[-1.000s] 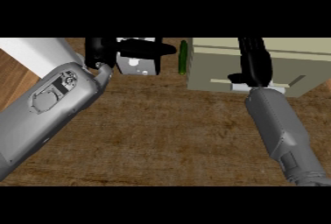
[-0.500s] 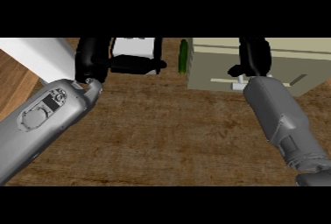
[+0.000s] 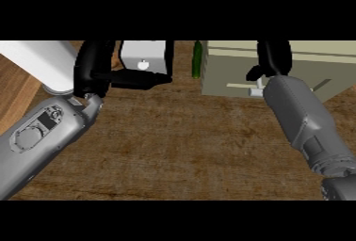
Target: Pick up the can, place it into the drawer and close the drawer
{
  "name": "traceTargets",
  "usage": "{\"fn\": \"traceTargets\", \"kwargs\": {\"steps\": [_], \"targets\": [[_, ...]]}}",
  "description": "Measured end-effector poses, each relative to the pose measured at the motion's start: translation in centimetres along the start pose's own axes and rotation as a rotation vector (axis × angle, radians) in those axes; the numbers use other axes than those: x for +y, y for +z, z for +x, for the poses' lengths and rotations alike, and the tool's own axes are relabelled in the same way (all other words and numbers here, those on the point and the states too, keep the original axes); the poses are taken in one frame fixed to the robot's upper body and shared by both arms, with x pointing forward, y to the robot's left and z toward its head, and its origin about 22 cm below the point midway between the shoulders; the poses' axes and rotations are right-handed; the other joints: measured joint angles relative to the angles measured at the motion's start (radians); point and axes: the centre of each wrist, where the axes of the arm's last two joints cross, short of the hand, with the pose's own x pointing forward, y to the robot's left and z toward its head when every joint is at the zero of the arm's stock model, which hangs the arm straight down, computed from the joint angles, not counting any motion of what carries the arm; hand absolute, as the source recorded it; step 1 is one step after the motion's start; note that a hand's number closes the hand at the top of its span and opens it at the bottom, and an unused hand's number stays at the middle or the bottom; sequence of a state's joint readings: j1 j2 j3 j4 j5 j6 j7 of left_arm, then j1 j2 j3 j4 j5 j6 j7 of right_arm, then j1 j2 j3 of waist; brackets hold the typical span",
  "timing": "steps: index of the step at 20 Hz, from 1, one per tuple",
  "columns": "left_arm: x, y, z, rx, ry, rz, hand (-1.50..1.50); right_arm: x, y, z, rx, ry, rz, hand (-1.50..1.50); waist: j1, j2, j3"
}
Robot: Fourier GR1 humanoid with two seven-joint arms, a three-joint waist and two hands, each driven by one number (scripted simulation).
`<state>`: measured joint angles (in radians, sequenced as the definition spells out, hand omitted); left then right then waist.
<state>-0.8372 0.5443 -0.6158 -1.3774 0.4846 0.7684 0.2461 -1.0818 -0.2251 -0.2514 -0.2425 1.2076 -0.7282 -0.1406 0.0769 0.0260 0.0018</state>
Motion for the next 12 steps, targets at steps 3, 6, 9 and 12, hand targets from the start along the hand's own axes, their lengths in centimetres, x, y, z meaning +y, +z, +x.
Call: {"fn": "traceTargets", "kwargs": {"steps": [3, 6, 9, 12], "targets": [[0.2, 0.1, -0.3, -0.002, 0.001, 0.006, -1.5, -0.2, -0.3, 0.2, -0.011, -0.066, -0.012, -1.5, -0.007, 0.003, 0.002], [0.3, 0.4, -0.7, 0.003, 0.004, 0.012, -1.5, -0.4, -0.5, 0.3, -0.01, -0.155, -0.016, -1.5, -0.011, 0.004, 0.003], [0.7, 0.5, -1.0, 0.007, 0.0, 0.018, -1.5, -0.6, -0.8, 0.7, -0.007, -0.243, -0.03, -1.5, -0.017, 0.003, 0.004], [1.1, 0.6, -1.3, 0.01, -0.002, 0.028, -1.5, -0.9, -1.4, 1.9, -0.003, -0.37, -0.035, -1.5, -0.021, 0.003, 0.005]]}}
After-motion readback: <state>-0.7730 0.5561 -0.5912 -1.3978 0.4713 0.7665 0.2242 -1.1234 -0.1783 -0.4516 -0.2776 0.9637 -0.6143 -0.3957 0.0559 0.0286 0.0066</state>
